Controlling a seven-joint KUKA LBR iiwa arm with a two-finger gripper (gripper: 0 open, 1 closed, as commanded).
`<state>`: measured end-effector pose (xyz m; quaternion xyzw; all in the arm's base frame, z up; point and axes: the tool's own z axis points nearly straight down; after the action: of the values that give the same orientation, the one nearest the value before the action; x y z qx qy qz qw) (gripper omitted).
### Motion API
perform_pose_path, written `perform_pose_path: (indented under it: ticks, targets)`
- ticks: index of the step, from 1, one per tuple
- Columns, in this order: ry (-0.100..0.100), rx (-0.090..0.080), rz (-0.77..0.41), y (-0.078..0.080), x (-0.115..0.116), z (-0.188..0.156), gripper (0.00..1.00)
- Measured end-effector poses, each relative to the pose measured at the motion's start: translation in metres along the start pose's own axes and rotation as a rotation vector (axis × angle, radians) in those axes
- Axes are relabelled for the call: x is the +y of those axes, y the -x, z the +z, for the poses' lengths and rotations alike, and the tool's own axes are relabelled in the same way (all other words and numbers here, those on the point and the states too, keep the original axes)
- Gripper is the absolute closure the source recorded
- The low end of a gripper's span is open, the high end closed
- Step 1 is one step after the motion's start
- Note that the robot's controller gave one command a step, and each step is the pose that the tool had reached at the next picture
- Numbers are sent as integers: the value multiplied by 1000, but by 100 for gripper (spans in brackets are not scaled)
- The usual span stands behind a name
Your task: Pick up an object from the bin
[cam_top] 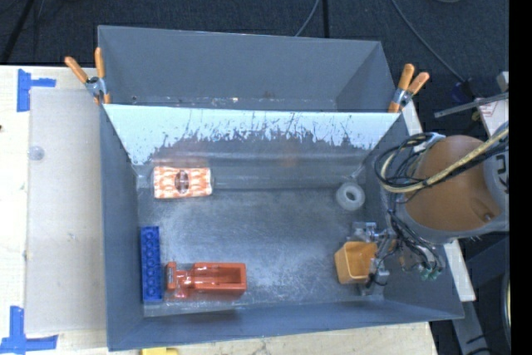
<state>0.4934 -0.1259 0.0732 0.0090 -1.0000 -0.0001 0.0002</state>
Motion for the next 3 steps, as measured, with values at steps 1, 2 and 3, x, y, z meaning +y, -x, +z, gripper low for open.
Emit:
perform_pose_path:
  ticks: [1,2,3]
  targets:
    - [0,0,0,0,0,0,100]
    - [0,1,0,-1,0,-3,100]
    - [3,11,-1,-4,2,-19,100]
